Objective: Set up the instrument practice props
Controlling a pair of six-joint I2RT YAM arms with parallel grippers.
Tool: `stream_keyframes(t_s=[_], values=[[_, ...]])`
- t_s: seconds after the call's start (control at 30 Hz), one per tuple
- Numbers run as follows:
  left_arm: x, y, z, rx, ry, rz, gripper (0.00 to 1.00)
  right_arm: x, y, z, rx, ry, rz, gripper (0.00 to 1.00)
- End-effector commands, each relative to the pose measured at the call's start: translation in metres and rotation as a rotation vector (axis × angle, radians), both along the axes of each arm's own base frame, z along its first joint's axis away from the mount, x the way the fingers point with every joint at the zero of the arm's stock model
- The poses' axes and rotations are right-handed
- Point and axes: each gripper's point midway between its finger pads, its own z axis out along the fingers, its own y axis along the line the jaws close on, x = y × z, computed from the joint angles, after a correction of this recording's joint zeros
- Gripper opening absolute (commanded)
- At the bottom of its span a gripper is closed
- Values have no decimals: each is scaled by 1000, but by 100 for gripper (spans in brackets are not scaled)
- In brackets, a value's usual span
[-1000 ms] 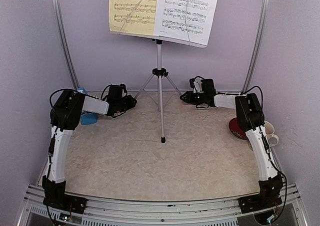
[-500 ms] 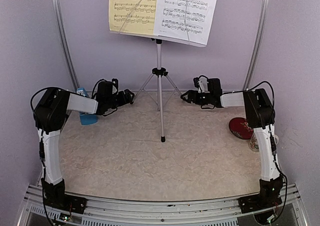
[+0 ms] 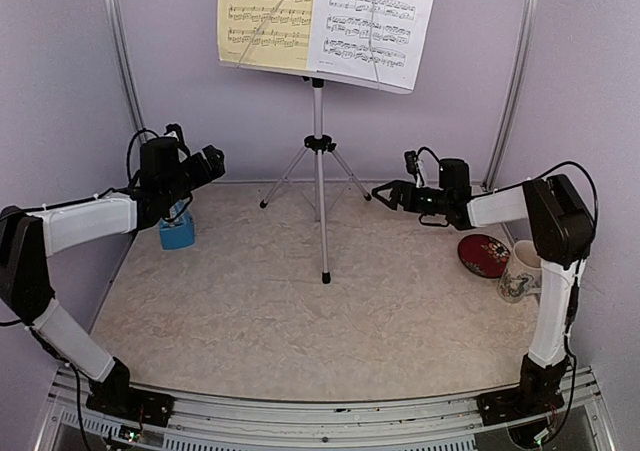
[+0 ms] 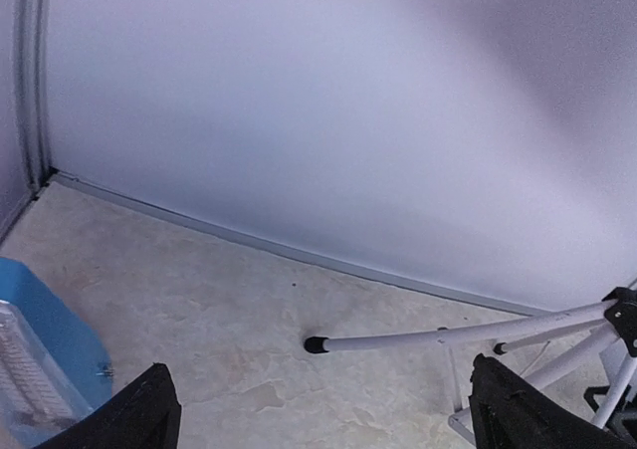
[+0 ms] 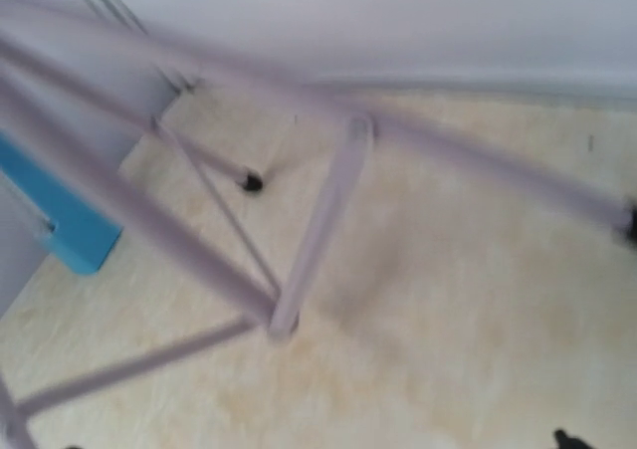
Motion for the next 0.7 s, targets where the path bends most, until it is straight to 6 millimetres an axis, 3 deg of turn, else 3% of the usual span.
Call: stream_keyframes(t_s=[0.0, 0.17, 0.23, 0.37, 0.47, 0.67], values=[[-10, 61, -8, 89, 105, 243, 99, -27, -2, 15, 17, -40, 22, 100], [-21, 93, -10, 149, 136, 345, 99, -49, -9, 9, 12, -31, 15, 100], [-23, 116, -8, 171, 138, 399, 99, -57, -10, 6, 10, -27, 19, 100], [-19, 149, -15, 168, 167, 434, 99, -67, -10, 3, 14, -14, 35, 100], [-13, 156, -24, 193, 201, 429, 99, -73, -10, 5, 30, -15, 45, 100], [3, 147, -51, 212, 257, 364, 99, -80, -11, 12, 54, -24, 52, 100]])
